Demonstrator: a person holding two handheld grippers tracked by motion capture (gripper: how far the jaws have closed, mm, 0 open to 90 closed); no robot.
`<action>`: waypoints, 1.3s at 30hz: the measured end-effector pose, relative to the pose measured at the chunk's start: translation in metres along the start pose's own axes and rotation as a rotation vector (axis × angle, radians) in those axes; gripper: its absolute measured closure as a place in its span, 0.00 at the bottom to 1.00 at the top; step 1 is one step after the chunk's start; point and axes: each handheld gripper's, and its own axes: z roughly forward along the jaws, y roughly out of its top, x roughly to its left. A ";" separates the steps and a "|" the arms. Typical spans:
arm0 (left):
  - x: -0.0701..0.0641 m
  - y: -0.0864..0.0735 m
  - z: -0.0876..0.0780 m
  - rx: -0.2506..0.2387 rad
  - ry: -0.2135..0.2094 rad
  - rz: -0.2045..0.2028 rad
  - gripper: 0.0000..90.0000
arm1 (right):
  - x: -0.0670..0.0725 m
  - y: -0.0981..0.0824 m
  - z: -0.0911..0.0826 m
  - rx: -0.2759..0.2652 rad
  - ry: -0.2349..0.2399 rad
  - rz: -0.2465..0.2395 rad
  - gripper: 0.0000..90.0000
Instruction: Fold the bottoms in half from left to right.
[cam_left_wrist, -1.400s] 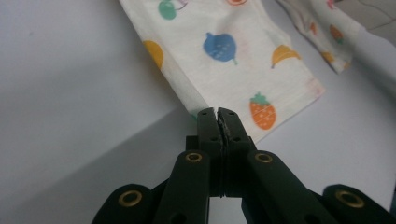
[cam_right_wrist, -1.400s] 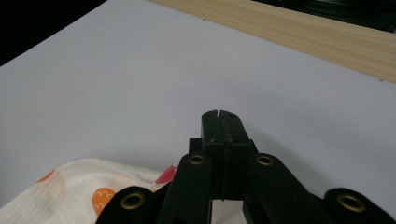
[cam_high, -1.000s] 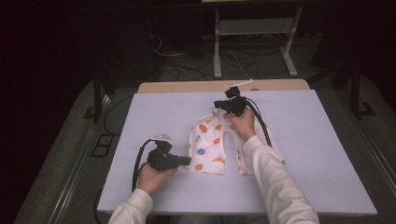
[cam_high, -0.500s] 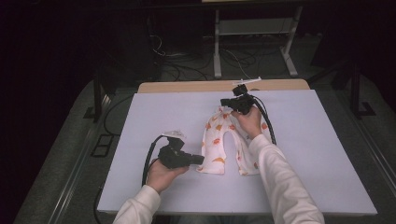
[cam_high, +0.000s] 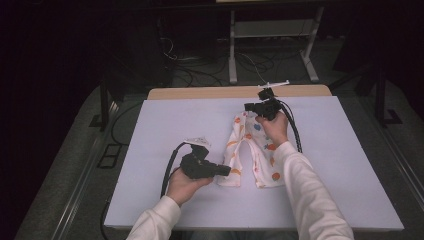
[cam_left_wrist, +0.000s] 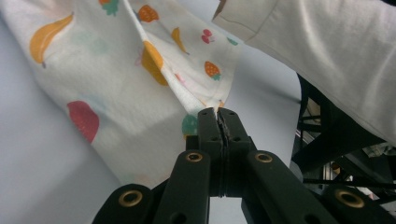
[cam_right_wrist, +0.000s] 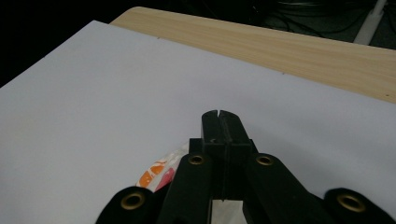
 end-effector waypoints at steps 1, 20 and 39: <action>-0.001 0.001 0.001 0.000 -0.005 0.001 0.99 | -0.001 0.000 -0.001 -0.001 0.000 0.001 0.99; -0.019 0.020 0.030 0.033 -0.059 0.041 0.99 | -0.018 -0.005 -0.016 0.000 -0.006 0.020 0.99; -0.030 0.040 0.073 0.057 -0.105 0.065 0.99 | -0.042 -0.002 -0.023 0.042 0.027 0.022 0.99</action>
